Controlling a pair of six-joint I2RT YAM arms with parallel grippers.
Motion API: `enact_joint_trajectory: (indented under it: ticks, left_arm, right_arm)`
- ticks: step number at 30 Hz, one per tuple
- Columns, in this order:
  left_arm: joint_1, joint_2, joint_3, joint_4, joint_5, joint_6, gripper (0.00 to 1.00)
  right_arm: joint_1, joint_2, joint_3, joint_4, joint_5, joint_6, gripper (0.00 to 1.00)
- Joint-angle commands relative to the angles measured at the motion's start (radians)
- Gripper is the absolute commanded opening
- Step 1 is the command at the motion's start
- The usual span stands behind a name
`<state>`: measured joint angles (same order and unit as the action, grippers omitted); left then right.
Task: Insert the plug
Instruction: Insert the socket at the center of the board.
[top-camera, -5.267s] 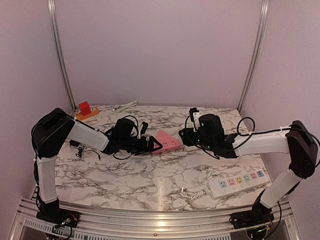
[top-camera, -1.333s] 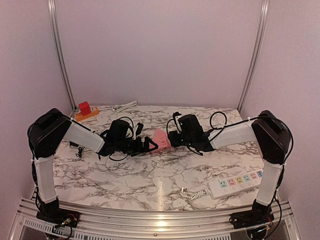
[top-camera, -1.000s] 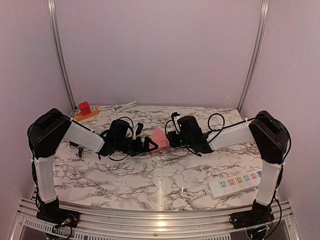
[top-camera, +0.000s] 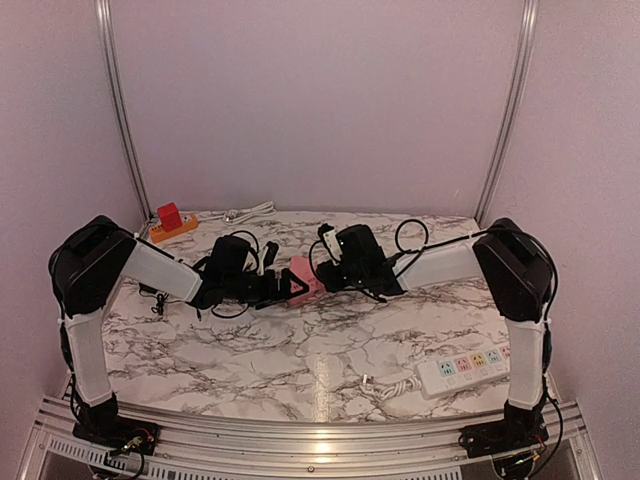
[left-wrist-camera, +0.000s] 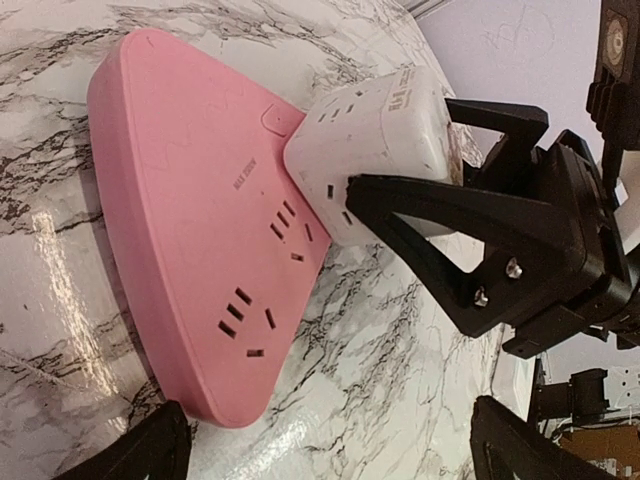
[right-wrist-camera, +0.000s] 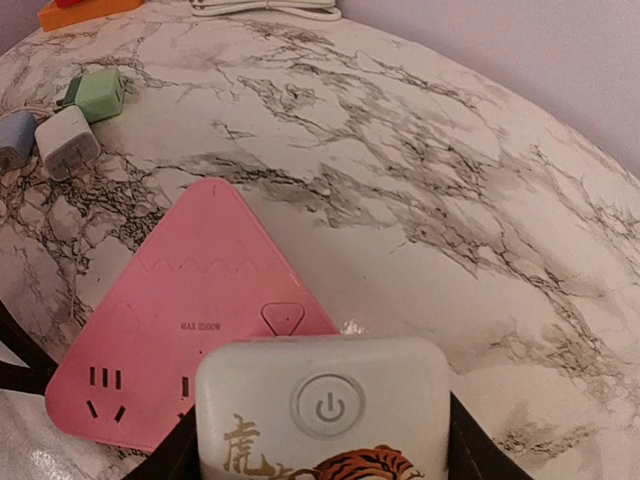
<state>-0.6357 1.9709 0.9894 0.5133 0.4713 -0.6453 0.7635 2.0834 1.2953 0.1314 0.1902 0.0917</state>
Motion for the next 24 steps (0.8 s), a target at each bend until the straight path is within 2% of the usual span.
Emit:
enact_joint_trajectory:
  ticks: [1, 5, 11, 14, 24]
  left_arm:
    - [0.007, -0.036, -0.015, 0.024, 0.006, 0.010, 0.99]
    - [0.007, -0.038, -0.019, 0.026, 0.005, 0.009, 0.99]
    - [0.010, -0.039, -0.024, 0.031, 0.003, 0.006, 0.99]
    - [0.011, -0.038, -0.028, 0.034, 0.004, 0.004, 0.99]
    - [0.013, -0.039, -0.041, 0.047, 0.003, -0.002, 0.99]
  right_arm:
    - [-0.001, 0.169, -0.072, -0.365, -0.213, -0.021, 0.00]
    - [-0.006, 0.163, -0.081, -0.356, -0.195, -0.008, 0.00]
    - [0.011, 0.126, -0.102, -0.336, -0.084, -0.001, 0.01]
    - [0.023, 0.121, -0.098, -0.334, -0.067, -0.003, 0.04]
    - [0.023, 0.022, -0.102, -0.324, -0.052, 0.029, 0.04]
